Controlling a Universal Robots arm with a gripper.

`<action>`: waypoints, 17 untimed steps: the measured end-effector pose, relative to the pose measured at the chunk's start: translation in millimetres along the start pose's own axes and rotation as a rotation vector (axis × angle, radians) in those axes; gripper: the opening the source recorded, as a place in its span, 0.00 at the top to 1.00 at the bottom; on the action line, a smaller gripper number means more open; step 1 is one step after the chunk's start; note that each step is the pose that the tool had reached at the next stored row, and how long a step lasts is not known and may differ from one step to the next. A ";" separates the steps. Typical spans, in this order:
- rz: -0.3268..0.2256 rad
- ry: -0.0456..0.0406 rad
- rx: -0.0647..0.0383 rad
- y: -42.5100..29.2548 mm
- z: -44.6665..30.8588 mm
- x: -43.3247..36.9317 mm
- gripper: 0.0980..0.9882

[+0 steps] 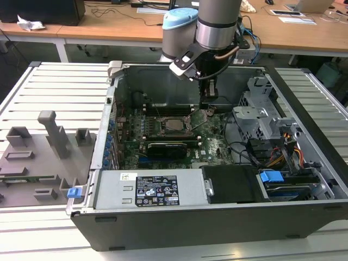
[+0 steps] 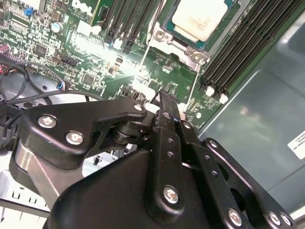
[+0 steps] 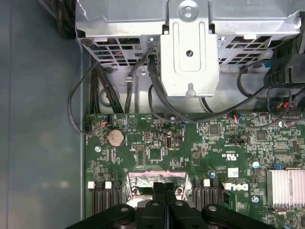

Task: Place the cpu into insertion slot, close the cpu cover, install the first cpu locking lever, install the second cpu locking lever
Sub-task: 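Close the cpu cover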

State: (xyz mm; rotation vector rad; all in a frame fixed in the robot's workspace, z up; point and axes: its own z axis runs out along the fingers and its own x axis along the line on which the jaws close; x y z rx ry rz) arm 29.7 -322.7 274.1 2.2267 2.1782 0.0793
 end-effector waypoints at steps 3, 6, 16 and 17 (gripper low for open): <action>0.000 0.0001 0.000 2.3 0.5 0.0 0.99; 0.000 0.0000 0.000 9.0 2.6 0.5 0.99; -0.019 0.0006 0.007 26.4 16.5 1.9 0.99; -0.020 0.0006 0.008 27.7 17.3 1.9 0.99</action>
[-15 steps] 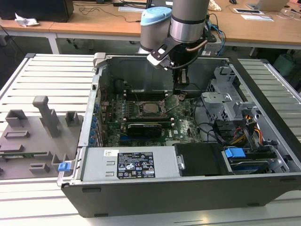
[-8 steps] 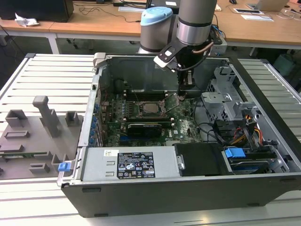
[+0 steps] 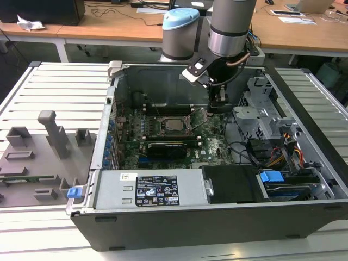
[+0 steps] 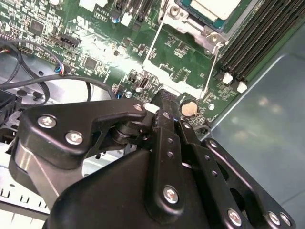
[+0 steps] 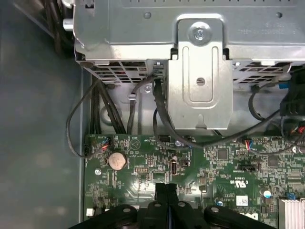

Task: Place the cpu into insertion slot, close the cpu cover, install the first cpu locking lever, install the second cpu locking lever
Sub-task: 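Close the cpu cover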

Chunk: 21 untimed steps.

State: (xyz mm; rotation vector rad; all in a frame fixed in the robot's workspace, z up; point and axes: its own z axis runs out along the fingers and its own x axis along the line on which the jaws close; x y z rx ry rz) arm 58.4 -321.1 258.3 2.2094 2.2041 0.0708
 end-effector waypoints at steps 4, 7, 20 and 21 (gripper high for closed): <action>-0.002 0.0001 0.002 3.7 4.6 0.1 0.99; -0.006 0.0003 0.002 3.4 10.8 0.0 0.99; -0.008 0.0004 0.002 -6.5 8.0 0.1 0.99; -0.008 0.0003 0.002 -7.5 8.0 0.1 0.99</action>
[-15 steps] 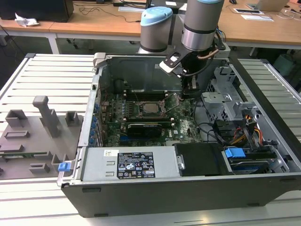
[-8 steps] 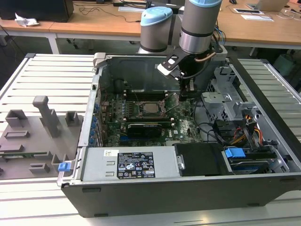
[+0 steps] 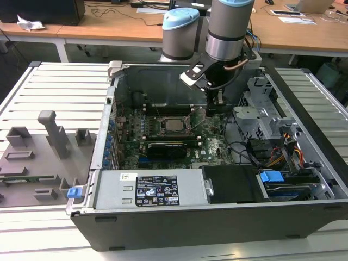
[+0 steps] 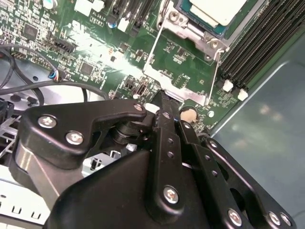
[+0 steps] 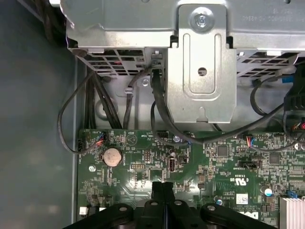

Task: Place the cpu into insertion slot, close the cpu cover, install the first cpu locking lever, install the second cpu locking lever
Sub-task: 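Close the cpu cover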

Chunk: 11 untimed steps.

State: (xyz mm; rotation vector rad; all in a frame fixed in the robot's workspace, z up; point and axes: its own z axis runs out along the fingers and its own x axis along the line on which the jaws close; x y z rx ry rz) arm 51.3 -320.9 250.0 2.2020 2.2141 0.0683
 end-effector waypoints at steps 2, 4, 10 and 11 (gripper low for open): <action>0.000 0.0000 0.000 -3.1 -0.1 0.0 0.99; 0.000 0.0001 0.000 -5.1 -0.2 0.0 0.99; 0.000 0.0005 0.000 -10.5 -0.5 0.1 0.99; 0.000 0.0006 0.000 -10.9 -0.4 0.1 0.99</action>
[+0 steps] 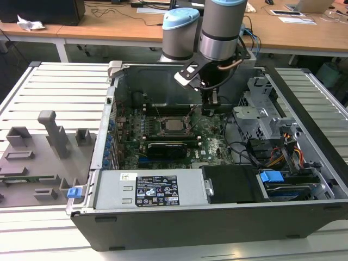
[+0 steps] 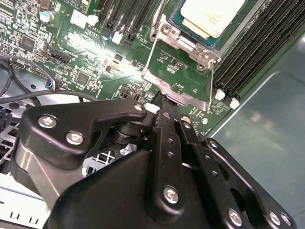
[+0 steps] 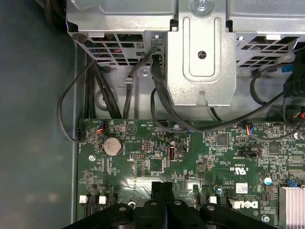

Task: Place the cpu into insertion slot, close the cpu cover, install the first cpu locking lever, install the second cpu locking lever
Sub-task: 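Close the cpu cover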

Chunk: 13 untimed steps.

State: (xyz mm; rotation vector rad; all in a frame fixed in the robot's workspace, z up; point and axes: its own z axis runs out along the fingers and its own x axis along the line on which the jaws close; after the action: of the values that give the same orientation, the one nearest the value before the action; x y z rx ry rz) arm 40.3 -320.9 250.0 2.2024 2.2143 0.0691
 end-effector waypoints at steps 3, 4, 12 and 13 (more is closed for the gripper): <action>0.000 0.0000 0.000 -0.8 0.0 0.0 0.99; 0.000 0.0000 0.000 -1.4 0.0 0.0 0.99; 0.000 0.0000 0.000 -4.5 -0.2 0.0 0.99; 0.000 0.0000 0.000 -4.7 -0.2 0.0 0.99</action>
State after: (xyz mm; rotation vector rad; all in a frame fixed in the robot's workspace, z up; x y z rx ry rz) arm 35.6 -320.9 250.0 2.2024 2.2144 0.0690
